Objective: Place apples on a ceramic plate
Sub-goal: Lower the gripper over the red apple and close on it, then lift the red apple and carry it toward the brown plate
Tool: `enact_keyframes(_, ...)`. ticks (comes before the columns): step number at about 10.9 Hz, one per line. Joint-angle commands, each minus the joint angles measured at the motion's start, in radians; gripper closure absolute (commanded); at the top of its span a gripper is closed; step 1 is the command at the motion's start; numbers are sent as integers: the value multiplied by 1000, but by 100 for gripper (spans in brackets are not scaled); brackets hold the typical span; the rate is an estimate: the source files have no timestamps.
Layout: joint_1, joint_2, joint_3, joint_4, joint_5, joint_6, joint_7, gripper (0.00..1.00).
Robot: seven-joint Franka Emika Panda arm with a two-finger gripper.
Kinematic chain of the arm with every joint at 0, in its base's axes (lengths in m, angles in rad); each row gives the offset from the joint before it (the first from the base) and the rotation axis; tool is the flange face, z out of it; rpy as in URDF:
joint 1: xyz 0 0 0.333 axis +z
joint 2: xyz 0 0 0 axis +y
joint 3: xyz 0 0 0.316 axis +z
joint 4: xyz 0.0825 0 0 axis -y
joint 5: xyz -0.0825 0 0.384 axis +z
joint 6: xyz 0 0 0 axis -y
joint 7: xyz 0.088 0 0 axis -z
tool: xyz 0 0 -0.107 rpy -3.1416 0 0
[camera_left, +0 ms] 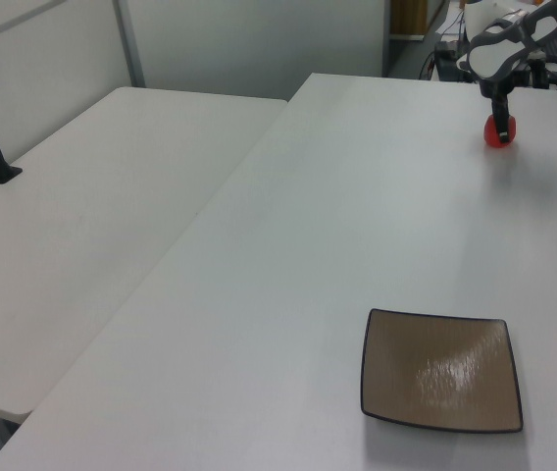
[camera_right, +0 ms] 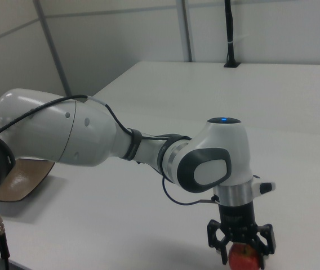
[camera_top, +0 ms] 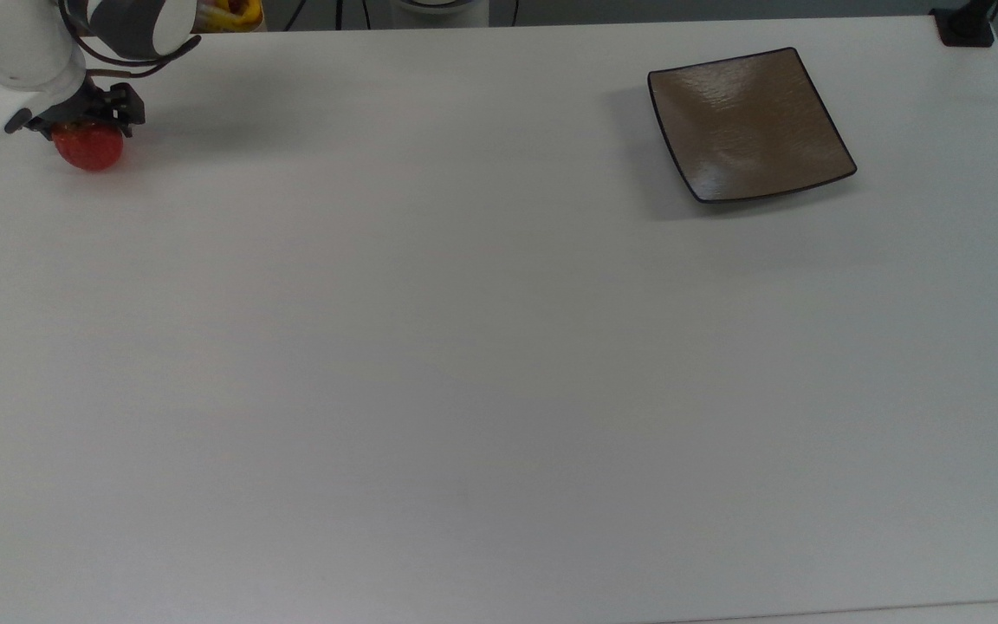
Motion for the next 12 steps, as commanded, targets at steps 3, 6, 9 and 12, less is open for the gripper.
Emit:
enact_keyframes(3, 10, -12, 2, -17, -19, 14, -16, 100)
enact_keyframes(6, 25, -76, 7, -3, -18, -61, -16, 100)
enact_keyframes(9, 91, -203, 7, 0, -3, -150, -7, 100)
enact_keyframes(12, 136, -333, 47, 47, 16, -293, 2, 100)
